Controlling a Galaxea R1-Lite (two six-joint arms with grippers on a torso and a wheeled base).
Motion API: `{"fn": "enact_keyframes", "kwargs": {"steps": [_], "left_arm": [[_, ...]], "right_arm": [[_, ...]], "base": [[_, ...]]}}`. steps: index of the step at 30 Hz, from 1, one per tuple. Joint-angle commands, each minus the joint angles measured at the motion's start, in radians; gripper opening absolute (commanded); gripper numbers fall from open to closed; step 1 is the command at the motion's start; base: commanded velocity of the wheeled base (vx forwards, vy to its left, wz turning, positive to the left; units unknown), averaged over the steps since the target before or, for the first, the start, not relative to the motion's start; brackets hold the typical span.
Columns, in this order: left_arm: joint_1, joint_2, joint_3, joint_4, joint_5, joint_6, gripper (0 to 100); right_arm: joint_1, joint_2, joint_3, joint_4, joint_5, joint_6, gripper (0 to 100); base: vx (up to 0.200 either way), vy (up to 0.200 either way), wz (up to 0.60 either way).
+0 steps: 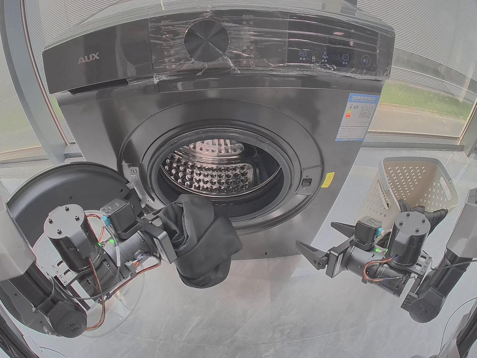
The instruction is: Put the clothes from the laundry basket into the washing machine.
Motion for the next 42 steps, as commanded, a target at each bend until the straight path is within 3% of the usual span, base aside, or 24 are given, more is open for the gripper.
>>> {"fn": "enact_keyframes", "kwargs": {"steps": [1,8,18,24,29,42], "left_arm": [[0.015,0.0,0.01,-0.003,0.003,0.002,0],[0.035,-0.031,0.026,-0.003,0.058,0.019,0],[0.066,-0.031,0.053,-0.003,0.049,0.022,0],[0.065,-0.023,0.048,-0.003,0.05,0.027,0],[0.06,-0.015,0.054,-0.003,0.052,0.058,0],[0.038,0.021,0.056,-0.004,0.05,0.055,0]], "right_arm": [[-0.018,-0.02,-0.002,0.0,-0.001,0.001,100],[-0.081,-0.01,-0.002,-0.002,0.0,0.001,100],[-0.084,-0.009,0.002,-0.003,0.0,0.003,100],[-0.078,-0.009,0.004,-0.005,0.0,0.006,100],[-0.076,-0.007,0.005,-0.003,0.002,0.006,100],[-0.062,-0.007,0.008,-0.002,0.002,0.006,100]], "base": [[0.0,0.0,0.0],[0.0,0.0,0.0],[0.0,0.0,0.0],[0.2,0.0,0.0],[0.0,0.0,0.0],[0.046,0.0,0.0]]}}
